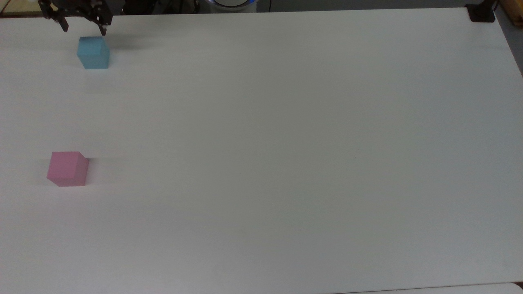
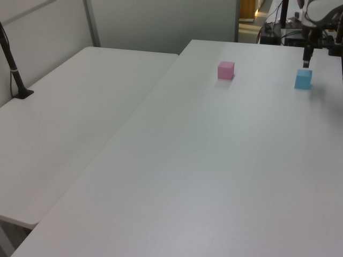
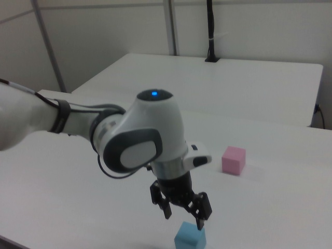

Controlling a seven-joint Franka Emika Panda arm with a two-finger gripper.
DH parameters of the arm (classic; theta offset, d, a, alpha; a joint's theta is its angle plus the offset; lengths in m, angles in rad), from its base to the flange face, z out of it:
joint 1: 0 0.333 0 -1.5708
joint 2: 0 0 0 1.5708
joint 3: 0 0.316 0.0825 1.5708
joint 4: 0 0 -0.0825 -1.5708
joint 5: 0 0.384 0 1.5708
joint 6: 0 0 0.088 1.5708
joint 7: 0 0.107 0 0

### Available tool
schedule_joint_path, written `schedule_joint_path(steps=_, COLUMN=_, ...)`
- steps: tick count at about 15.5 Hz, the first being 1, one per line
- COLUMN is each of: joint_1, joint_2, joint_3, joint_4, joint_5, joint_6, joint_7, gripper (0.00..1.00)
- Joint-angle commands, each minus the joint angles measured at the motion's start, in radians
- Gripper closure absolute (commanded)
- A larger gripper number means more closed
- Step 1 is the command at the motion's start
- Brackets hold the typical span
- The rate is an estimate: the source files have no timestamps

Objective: Put blue cube on pink cube
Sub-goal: 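Lower the open gripper around the light-blue cube, then close the gripper on the light-blue cube and lift it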

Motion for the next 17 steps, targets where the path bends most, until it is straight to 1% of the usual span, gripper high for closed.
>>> schedule_joint_path(steps=1, joint_1=-0.013, joint_2=0.051, joint_3=0.001, joint_4=-0.081, joint_5=-0.020, joint_6=0.160, joint_7=-0.015, gripper=0.00)
schedule_joint_path(steps=3, joint_1=-0.015, joint_2=0.082, joint_3=0.001, joint_4=-0.084, joint_5=-0.020, joint_6=0.180, joint_7=-0.015, gripper=0.00)
schedule_joint_path(steps=7, joint_1=-0.015, joint_2=0.101, joint_3=0.001, joint_4=-0.083, joint_5=-0.020, joint_6=0.188, joint_7=-0.013, gripper=0.00)
schedule_joint_path(steps=8, joint_1=-0.017, joint_2=0.102, joint_3=0.001, joint_4=-0.081, joint_5=-0.020, joint_6=0.188, joint_7=-0.015, gripper=0.03)
schedule_joint_path(steps=10, joint_1=-0.027, joint_2=0.102, joint_3=0.001, joint_4=-0.078, joint_5=-0.017, joint_6=0.186, joint_7=-0.015, gripper=0.40)
schedule_joint_path(steps=11, joint_1=-0.035, joint_2=0.102, joint_3=0.001, joint_4=-0.078, joint_5=-0.017, joint_6=0.186, joint_7=-0.015, gripper=0.57)
schedule_joint_path(steps=12, joint_1=-0.035, joint_2=0.102, joint_3=0.001, joint_4=-0.078, joint_5=-0.017, joint_6=0.186, joint_7=-0.015, gripper=0.70)
schedule_joint_path(steps=13, joint_1=-0.035, joint_2=0.102, joint_3=0.001, joint_4=-0.078, joint_5=-0.017, joint_6=0.185, joint_7=-0.015, gripper=0.76)
schedule_joint_path(steps=17, joint_1=-0.037, joint_2=0.087, joint_3=0.001, joint_4=-0.058, joint_5=-0.017, joint_6=0.153, joint_7=-0.028, gripper=0.77)
